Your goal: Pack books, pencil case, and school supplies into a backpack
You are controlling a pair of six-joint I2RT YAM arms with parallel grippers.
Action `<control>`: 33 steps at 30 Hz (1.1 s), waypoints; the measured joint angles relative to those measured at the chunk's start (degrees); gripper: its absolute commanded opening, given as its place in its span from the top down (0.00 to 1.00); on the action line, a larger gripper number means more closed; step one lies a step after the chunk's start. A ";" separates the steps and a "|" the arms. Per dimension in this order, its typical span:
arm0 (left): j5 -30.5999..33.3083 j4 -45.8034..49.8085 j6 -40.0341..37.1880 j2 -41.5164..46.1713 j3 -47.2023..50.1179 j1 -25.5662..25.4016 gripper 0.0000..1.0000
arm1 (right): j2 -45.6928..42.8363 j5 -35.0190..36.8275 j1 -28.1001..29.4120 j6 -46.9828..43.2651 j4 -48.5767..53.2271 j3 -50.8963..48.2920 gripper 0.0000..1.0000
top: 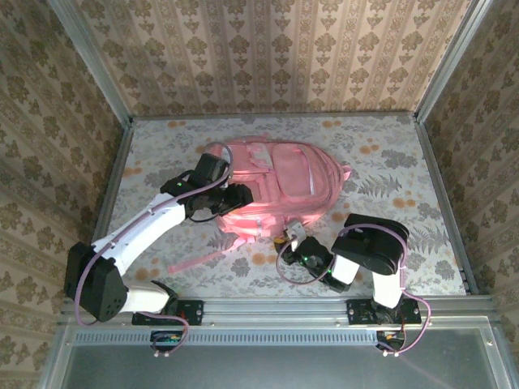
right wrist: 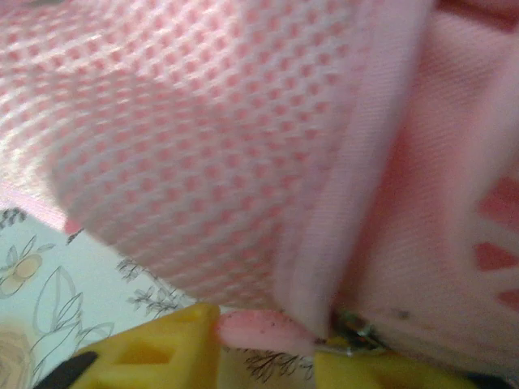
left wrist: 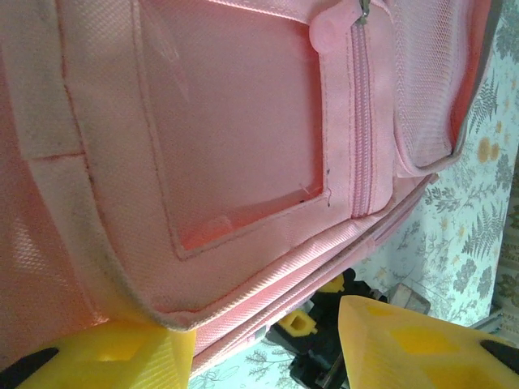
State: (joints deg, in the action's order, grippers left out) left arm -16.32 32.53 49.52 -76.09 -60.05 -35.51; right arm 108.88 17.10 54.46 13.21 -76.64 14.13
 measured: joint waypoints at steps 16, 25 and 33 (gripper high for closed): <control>1.95 1.92 -0.42 6.54 2.29 3.89 0.38 | -11.02 1.38 -0.81 -1.25 15.06 -1.22 1.00; 3.56 3.78 9.42 27.67 14.78 0.83 0.35 | -25.31 -2.60 3.28 -3.58 47.54 9.92 1.00; 5.86 -0.48 18.82 26.99 23.93 -1.68 0.36 | -25.11 -4.44 5.01 -4.83 56.96 15.61 1.00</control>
State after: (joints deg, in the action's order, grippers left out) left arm -10.46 32.05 68.34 -49.10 -36.12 -37.19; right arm 83.77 12.67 59.46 8.38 -19.68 29.74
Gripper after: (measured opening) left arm 0.641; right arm 0.067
